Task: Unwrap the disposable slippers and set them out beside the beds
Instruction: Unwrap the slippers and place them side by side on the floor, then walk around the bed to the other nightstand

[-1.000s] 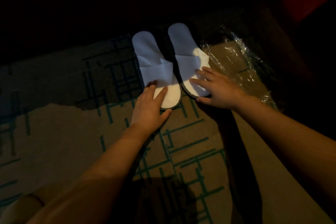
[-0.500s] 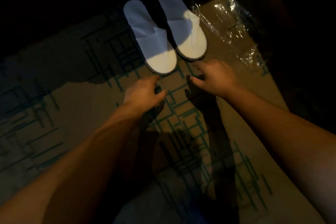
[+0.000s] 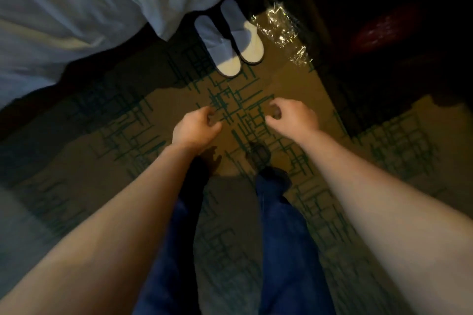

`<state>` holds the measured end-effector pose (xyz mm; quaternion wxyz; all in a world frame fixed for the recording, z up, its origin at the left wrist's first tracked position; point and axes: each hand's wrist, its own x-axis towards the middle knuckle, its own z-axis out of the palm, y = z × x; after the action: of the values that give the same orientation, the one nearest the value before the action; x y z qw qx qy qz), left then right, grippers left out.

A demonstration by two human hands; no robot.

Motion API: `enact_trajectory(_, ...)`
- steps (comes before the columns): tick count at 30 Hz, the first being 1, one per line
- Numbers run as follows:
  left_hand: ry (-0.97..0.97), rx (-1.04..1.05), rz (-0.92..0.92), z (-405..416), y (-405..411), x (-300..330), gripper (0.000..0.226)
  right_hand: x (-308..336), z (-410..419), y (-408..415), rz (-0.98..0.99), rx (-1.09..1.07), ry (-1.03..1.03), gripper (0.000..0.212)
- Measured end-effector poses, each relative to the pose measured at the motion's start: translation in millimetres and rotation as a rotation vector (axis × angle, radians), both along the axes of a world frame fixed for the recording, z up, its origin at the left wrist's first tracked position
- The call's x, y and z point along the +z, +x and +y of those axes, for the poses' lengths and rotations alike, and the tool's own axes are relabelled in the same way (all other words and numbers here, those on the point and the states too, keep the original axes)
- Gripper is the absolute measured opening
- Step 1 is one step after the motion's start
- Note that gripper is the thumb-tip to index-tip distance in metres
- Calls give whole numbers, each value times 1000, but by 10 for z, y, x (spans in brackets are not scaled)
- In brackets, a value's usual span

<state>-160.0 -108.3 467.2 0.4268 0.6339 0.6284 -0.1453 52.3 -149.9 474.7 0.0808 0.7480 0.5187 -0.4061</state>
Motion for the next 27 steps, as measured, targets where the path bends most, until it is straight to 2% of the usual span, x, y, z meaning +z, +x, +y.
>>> enact_trajectory(6, 61, 10, -40, -208, -240, 1568, 42, 1574, -3, -249, 37, -83, 9, 45)
enact_trajectory(12, 123, 121, -118, -371, -601, 2570, 41, 2547, -119, -486, 92, -96, 36, 49)
enact_trajectory(19, 193, 304, -126, -836, -1035, 3022, 44, 2874, -619, -575, 145, -50, 30, 54)
enact_trajectory(27, 157, 715, -138, -2002, -1126, 2994, 42, 2773, -1158, -723, 81, 305, -11, 54)
